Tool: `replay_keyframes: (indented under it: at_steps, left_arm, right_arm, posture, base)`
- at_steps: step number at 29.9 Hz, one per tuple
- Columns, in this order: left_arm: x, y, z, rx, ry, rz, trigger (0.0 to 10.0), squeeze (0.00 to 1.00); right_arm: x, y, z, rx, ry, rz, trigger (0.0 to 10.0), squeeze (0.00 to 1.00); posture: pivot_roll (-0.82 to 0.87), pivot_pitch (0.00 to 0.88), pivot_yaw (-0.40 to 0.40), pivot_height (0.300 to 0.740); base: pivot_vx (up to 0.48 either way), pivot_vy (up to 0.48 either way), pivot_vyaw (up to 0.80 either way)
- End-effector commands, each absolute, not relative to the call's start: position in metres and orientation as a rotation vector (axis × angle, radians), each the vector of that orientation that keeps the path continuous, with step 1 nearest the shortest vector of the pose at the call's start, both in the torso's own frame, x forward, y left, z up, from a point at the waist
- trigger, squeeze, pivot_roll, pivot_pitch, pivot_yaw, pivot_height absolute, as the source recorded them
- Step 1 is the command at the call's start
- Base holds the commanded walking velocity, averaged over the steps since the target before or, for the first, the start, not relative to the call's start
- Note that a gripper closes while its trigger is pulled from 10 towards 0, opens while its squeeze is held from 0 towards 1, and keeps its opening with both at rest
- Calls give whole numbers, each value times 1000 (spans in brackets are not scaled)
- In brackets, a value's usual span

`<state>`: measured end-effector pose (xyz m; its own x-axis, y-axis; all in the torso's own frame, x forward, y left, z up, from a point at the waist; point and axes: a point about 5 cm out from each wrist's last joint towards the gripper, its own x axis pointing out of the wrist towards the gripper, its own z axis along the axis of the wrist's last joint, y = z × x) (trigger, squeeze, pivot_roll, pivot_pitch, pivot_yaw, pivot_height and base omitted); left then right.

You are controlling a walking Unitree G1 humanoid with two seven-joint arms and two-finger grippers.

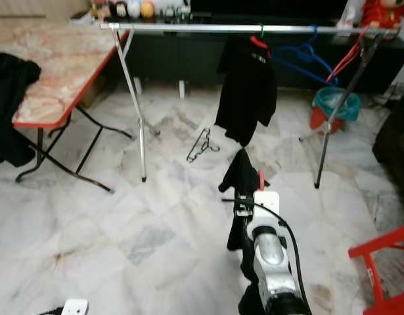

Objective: Hang hanger

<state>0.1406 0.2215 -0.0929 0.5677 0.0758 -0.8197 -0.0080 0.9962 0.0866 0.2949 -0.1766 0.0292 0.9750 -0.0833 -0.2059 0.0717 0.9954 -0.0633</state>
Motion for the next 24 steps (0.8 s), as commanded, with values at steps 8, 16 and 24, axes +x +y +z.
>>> replay_keyframes:
  at_steps: [8, 16, 24]
  left_arm:
    - [133, 225, -95, 76, 998, 61, 10000, 0]
    - [134, 225, -95, 83, 993, 58, 10000, 0]
    - [134, 225, -95, 86, 990, 55, 10000, 0]
  right_arm:
    - [300, -173, 37, -51, 165, -69, 10000, 0]
    - [300, -172, 37, -51, 164, -63, 10000, 0]
    - [301, -171, 37, -50, 162, -61, 10000, 0]
  posture:
    - [-7, 54, -9, 740]
    - [-6, 57, -9, 740]
    - [-4, 59, -7, 740]
  base:
    - [0, 338, 0]
    - [0, 270, 0]
    - [0, 0, 0]
